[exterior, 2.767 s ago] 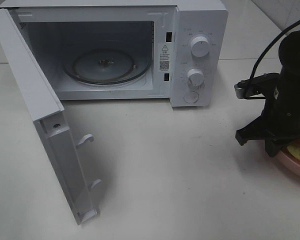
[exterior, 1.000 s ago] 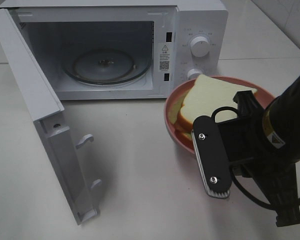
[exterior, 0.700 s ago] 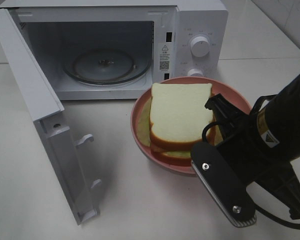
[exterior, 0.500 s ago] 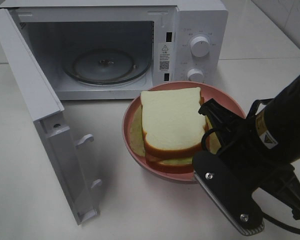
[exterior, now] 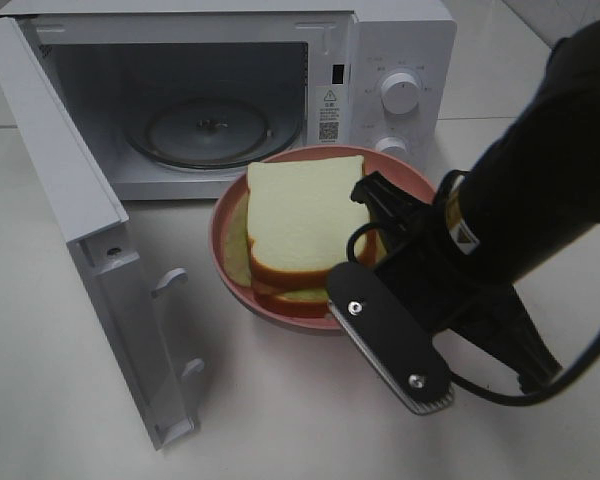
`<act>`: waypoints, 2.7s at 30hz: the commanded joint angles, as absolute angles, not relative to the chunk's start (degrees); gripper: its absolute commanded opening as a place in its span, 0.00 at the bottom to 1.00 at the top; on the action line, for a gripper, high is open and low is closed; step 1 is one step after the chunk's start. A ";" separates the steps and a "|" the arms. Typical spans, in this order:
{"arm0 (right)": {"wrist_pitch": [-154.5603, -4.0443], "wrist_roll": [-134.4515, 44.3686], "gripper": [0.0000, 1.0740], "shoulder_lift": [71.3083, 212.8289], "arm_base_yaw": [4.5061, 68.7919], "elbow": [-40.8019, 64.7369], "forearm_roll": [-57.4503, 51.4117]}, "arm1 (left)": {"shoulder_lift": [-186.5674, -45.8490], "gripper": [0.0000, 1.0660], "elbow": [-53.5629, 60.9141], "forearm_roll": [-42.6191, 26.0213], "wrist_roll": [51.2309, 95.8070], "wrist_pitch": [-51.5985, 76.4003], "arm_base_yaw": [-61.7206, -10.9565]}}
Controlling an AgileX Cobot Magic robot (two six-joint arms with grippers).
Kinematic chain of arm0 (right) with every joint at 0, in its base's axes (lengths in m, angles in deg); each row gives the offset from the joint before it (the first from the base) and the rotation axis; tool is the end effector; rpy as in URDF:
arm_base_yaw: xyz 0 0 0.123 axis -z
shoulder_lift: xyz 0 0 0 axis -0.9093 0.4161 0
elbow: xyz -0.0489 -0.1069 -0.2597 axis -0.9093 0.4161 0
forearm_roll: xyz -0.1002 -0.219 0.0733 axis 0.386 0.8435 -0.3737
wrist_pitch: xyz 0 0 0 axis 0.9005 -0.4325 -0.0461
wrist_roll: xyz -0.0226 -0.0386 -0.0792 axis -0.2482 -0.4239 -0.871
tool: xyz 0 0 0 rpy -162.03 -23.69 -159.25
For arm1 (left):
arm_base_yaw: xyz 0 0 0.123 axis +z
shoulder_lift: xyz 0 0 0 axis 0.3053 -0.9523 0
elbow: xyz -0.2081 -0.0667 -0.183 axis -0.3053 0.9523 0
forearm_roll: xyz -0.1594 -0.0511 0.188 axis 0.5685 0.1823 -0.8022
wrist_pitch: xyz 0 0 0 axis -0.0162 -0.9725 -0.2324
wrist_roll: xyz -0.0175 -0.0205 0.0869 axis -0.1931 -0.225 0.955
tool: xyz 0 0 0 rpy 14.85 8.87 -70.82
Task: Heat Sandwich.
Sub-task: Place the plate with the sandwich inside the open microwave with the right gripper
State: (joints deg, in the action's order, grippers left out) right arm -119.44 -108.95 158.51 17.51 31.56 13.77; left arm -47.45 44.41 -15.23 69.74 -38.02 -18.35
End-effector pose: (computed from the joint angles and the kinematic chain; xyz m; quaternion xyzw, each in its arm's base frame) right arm 0.1943 0.1918 0.2105 -0.8780 0.4296 -0.1371 0.1602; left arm -0.0086 -0.0106 0.2810 0.0080 0.8495 -0.0695 0.5229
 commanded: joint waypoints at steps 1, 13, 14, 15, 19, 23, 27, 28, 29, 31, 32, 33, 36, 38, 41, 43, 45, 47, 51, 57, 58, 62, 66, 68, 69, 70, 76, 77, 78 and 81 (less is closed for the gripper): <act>-117.78 -111.13 0.00 160.98 17.40 28.64 14.11 | -46.14 0.72 44.53 -14.95 69.74 -37.45 -18.46; -117.49 -119.38 0.00 175.01 21.81 10.76 7.81 | -46.14 0.72 44.53 -14.95 69.74 -37.45 -18.46; -117.49 -119.38 0.00 175.01 21.81 10.76 7.81 | -46.14 0.72 44.53 -14.95 69.74 -37.45 -18.46; -117.55 -120.59 0.00 177.08 22.73 8.19 6.78 | -46.14 0.72 44.53 -14.95 69.74 -37.45 -18.46; -117.78 -122.25 0.00 181.32 23.59 2.17 6.55 | -46.14 0.72 44.53 -14.95 69.74 -37.45 -18.46; -118.23 -122.25 0.00 185.10 25.08 -3.10 4.60 | -46.14 0.72 44.53 -14.95 69.74 -37.45 -18.46; -118.75 -122.94 0.00 189.74 26.79 -10.15 1.79 | -46.14 0.72 44.53 -14.95 69.74 -37.45 -18.46; -118.75 -123.16 0.00 191.86 27.48 -13.64 1.11 | -46.14 0.72 44.53 -14.95 69.74 -37.45 -18.46; -118.87 -123.16 0.00 192.95 27.77 -15.25 0.53 | -46.14 0.72 44.53 -14.95 69.74 -37.45 -18.46; -119.72 -123.16 0.00 196.39 28.17 -19.20 -0.33 | -46.14 0.72 44.53 -14.95 69.74 -37.45 -18.46; -119.72 -123.16 0.00 196.39 28.17 -19.20 -0.33 | -46.14 0.72 44.53 -14.95 69.74 -37.45 -18.46; -120.24 -123.28 0.00 197.53 28.74 -20.75 -0.73 | -46.14 0.72 44.53 -14.95 69.74 -37.45 -18.46; -120.24 -123.34 0.00 201.60 29.43 -25.62 -1.59 | -46.19 0.72 44.53 -14.95 69.74 -37.45 -18.46; -120.24 -123.34 0.00 202.69 29.54 -26.82 -2.05 | -46.25 0.72 44.53 -14.95 69.74 -37.45 -18.46; -120.64 -123.34 0.00 205.50 30.00 -30.14 -3.88 | -46.54 0.72 44.53 -15.00 69.74 -37.45 -18.46; -120.76 -123.34 0.00 207.04 30.06 -32.15 -3.99 | -46.59 0.72 44.53 -15.00 69.74 -37.45 -18.46; -120.64 -123.34 0.00 208.99 30.86 -34.84 -3.99 | -47.05 0.72 44.53 -15.00 69.74 -37.45 -18.46; -120.76 -123.28 0.00 209.56 31.26 -35.36 -3.99 | -47.17 0.72 44.53 -15.00 69.74 -37.45 -18.46; -120.41 -123.16 0.00 210.88 32.07 -36.68 -4.05 | -47.17 0.72 44.53 -15.00 69.74 -37.45 -18.46; -118.23 -123.22 0.00 212.26 32.70 -36.73 -5.31 | -47.17 0.72 44.53 -15.00 69.74 -37.45 -18.46; -117.72 -123.28 0.00 212.43 32.70 -36.73 -5.31 | -47.17 0.72 44.53 -15.00 69.74 -37.45 -18.46; -116.06 -123.22 0.00 212.77 32.70 -36.73 -5.65 | -47.17 0.72 44.53 -15.00 69.74 -37.45 -18.46; -115.43 -123.22 0.00 213.40 32.70 -37.25 -6.86 | -47.17 0.72 44.53 -15.00 69.74 -37.45 -18.46; -115.26 -123.16 0.00 213.57 32.70 -37.42 -7.09 | -47.17 0.72 44.53 -15.00 69.74 -37.45 -18.46; -115.14 -123.16 0.00 213.80 32.70 -37.71 -7.60 | -47.17 0.72 44.53 -15.00 69.74 -37.45 -18.46; -114.85 -123.11 0.00 214.03 32.70 -37.88 -8.81 | -47.17 0.72 44.53 -15.00 69.74 -37.45 -18.46; -113.36 -122.76 0.00 214.72 32.70 -37.88 -9.61 | -47.17 0.72 44.53 -15.00 69.74 -37.45 -18.46; -113.36 -122.76 0.00 214.72 32.70 -37.88 -9.61 | -47.17 0.72 44.53 -15.00 69.74 -37.45 -18.46; -112.85 -122.19 0.00 214.72 32.70 -37.88 -9.61 | -47.17 0.72 44.53 -15.00 69.74 -37.45 -18.46; -111.02 -118.06 0.02 214.72 32.70 -37.88 -9.61 | -47.17 0.72 44.53 -15.00 69.74 -37.45 -18.46</act>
